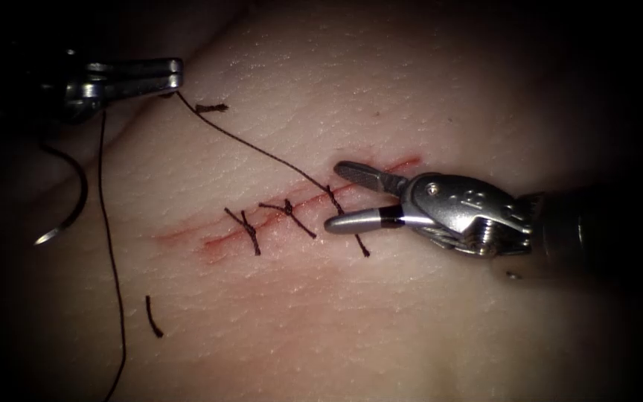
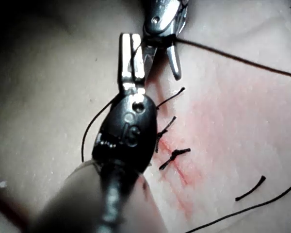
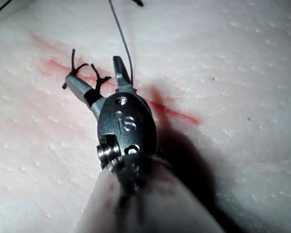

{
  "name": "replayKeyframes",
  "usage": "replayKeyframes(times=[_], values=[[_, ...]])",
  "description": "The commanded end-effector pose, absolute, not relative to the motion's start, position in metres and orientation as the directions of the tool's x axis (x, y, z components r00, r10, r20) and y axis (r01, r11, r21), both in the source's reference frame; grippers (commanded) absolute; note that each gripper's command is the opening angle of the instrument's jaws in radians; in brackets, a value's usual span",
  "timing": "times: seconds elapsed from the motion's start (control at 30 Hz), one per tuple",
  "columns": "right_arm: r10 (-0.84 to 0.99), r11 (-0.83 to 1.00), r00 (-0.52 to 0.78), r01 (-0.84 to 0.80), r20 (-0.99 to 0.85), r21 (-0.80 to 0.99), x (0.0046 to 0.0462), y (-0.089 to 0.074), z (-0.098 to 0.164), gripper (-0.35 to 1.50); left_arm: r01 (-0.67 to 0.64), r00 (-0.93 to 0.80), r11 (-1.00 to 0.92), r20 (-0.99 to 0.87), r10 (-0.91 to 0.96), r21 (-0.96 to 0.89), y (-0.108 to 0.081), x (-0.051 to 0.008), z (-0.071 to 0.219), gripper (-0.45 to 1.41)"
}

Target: Wound Closure

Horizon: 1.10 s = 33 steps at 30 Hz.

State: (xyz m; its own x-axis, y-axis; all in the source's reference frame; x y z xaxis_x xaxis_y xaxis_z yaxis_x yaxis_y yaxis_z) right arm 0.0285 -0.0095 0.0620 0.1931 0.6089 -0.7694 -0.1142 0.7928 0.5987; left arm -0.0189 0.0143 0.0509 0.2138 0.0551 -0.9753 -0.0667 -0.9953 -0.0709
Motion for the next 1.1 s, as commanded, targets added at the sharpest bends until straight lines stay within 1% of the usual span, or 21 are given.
replayKeyframes(times=[0.03, 0.13, 0.2, 0.23, 0.27, 0.3, 0.33, 0.37, 0.57, 0.67, 0.7, 0.9, 1.0, 1.1], values=[[0.605, 0.795, 0.193, -0.089, -0.773, 0.600, 0.0306, -0.010, 0.063, 0.66, -0.070, 0.211, -0.995, -0.976, 0.052, -0.068, 0.014, -0.0200, 0.052, -0.45], [0.597, 0.800, 0.200, -0.063, -0.777, 0.597, 0.0327, -0.011, 0.063, 0.54, -0.076, 0.210, -0.995, -0.977, 0.047, -0.064, 0.014, -0.0212, 0.051, -0.45], [0.590, 0.803, 0.186, -0.035, -0.786, 0.595, 0.0345, -0.011, 0.063, 0.24, -0.078, 0.209, -0.995, -0.977, 0.048, -0.065, 0.013, -0.0223, 0.051, -0.45], [0.587, 0.805, 0.179, -0.021, -0.790, 0.593, 0.0352, -0.011, 0.063, 0.00, -0.081, 0.207, -0.995, -0.977, 0.046, -0.063, 0.012, -0.0228, 0.051, -0.45], [0.584, 0.806, 0.177, -0.009, -0.792, 0.592, 0.0357, -0.011, 0.063, -0.18, -0.079, 0.211, -0.995, -0.976, 0.044, -0.062, 0.012, -0.0230, 0.051, -0.45], [0.582, 0.807, 0.173, -0.001, -0.795, 0.590, 0.0361, -0.011, 0.063, -0.30, -0.078, 0.213, -0.995, -0.976, 0.043, -0.060, 0.012, -0.0233, 0.050, -0.45], [0.579, 0.809, 0.168, 0.009, -0.798, 0.588, 0.0367, -0.011, 0.063, -0.35, -0.075, 0.216, -0.995, -0.976, 0.041, -0.059, 0.011, -0.0235, 0.050, -0.45], [0.574, 0.811, 0.162, 0.025, -0.803, 0.585, 0.0378, -0.010, 0.063, -0.35, -0.071, 0.220, -0.996, -0.975, 0.039, -0.056, 0.011, -0.0237, 0.049, -0.45], [0.578, 0.805, 0.149, 0.056, -0.802, 0.591, 0.0406, -0.009, 0.065, -0.35, -0.063, 0.225, -0.997, -0.974, 0.032, -0.048, 0.009, -0.0241, 0.048, -0.45], [0.596, 0.788, 0.135, 0.091, -0.791, 0.609, 0.0427, -0.008, 0.067, -0.35, -0.063, 0.224, -0.997, -0.974, 0.024, -0.039, 0.008, -0.0246, 0.048, -0.45], [0.596, 0.788, 0.135, 0.091, -0.791, 0.609, 0.0427, -0.008, 0.067, -0.35, -0.063, 0.224, -0.997, -0.974, 0.024, -0.039, 0.008, -0.0246, 0.048, -0.45], [0.617, 0.764, 0.103, 0.159, -0.781, 0.625, 0.0476, -0.006, 0.067, -0.35, -0.035, 0.232, -0.998, -0.972, 0.033, -0.043, 0.006, -0.0258, 0.049, -0.45], [0.617, 0.765, 0.097, 0.157, -0.781, 0.624, 0.0480, -0.005, 0.067, -0.35, -0.020, 0.227, -0.999, -0.973, 0.034, -0.040, 0.005, -0.0260, 0.049, -0.45], [0.628, 0.762, 0.063, 0.152, -0.776, 0.629, 0.0473, -0.004, 0.066, -0.35, -0.005, 0.225, -0.999, -0.973, 0.046, -0.049, 0.004, -0.0258, 0.050, -0.45]])
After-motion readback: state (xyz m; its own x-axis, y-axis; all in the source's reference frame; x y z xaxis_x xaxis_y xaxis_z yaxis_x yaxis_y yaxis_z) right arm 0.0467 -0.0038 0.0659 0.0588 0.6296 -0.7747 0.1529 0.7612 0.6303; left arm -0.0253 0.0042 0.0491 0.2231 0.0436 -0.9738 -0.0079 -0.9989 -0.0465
